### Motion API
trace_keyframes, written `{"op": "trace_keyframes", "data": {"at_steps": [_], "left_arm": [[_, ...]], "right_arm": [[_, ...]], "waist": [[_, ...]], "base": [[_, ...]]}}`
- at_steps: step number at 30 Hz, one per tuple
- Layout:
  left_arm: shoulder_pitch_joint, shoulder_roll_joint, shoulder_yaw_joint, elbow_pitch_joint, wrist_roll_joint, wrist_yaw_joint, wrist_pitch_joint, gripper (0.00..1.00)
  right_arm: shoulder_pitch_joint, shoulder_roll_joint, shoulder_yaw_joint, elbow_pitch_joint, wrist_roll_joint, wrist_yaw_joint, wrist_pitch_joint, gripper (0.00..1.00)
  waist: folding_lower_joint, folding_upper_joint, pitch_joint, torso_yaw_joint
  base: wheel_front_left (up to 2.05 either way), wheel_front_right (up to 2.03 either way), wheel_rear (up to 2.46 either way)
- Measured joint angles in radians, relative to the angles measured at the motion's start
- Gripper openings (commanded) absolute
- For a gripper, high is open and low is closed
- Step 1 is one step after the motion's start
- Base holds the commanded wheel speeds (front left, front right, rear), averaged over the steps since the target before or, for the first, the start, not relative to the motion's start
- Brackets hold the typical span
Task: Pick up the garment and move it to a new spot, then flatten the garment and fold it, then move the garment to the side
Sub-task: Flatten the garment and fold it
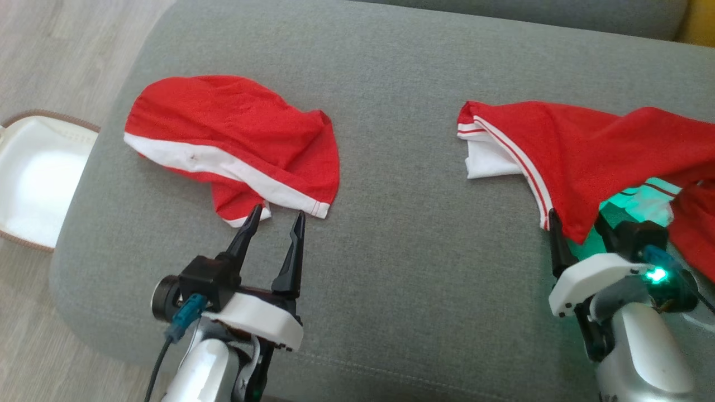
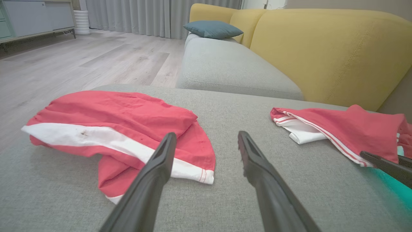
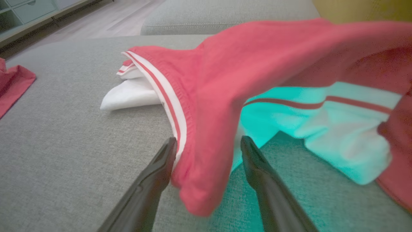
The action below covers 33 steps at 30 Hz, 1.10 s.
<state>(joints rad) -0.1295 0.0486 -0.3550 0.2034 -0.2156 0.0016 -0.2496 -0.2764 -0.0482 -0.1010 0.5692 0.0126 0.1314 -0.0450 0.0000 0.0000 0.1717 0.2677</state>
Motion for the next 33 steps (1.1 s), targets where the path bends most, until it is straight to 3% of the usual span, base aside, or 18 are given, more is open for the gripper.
{"op": "trace_keyframes", "data": {"at_steps": [1, 2, 10, 20, 25, 29, 33], "left_arm": [[0.0, 0.0, -0.001, 0.002, 0.0, 0.001, 0.0, 1.0], [0.0, 0.0, -0.001, 0.003, 0.0, 0.003, 0.0, 1.0], [0.001, 0.0, 0.005, 0.017, 0.0, 0.008, 0.0, 1.0], [0.021, 0.0, 0.005, 0.025, 0.0, 0.007, 0.0, 1.0], [0.039, 0.0, -0.013, 0.021, 0.0, 0.007, 0.0, 1.0], [0.034, 0.0, -0.03, 0.015, -0.014, 0.008, 0.0, 1.0], [0.004, 0.0, -0.063, 0.009, -0.037, 0.012, 0.0, 1.0]], "right_arm": [[-0.012, 0.0, -0.001, 0.025, 0.002, 0.0, 0.0, 0.89], [-0.022, 0.0, 0.0, 0.042, -0.006, 0.0, -0.006, 0.0], [-0.05, 0.0, 0.041, 0.079, 0.015, 0.0, -0.107, 0.0], [-0.025, 0.0, 0.07, -0.133, 0.031, 0.0, -0.13, 0.0], [-0.017, 0.0, 0.053, -0.267, -0.026, 0.0, -0.043, 0.0], [-0.097, -0.007, 0.027, -0.298, -0.127, 0.0, 0.048, 0.0], [-0.305, -0.129, 0.042, -0.214, -0.156, 0.0, 0.136, 0.0]], "waist": [[0.0, 0.0, 0.003, 0.004], [0.0, 0.0, 0.004, 0.006], [0.0, 0.0, -0.031, -0.022], [0.0, 0.0, -0.11, -0.073], [0.0, 0.0, -0.113, -0.065], [0.0, 0.0, -0.082, -0.032], [0.0, 0.0, -0.041, 0.018]], "base": [[0.0, 0.0, 0.0], [0.0, 0.0, 0.0], [0.0, 0.0, 0.0], [0.0, 0.0, 0.0], [0.0, 0.0, 0.0], [0.0, 0.0, 0.0], [0.0, 0.0, 0.0]]}}
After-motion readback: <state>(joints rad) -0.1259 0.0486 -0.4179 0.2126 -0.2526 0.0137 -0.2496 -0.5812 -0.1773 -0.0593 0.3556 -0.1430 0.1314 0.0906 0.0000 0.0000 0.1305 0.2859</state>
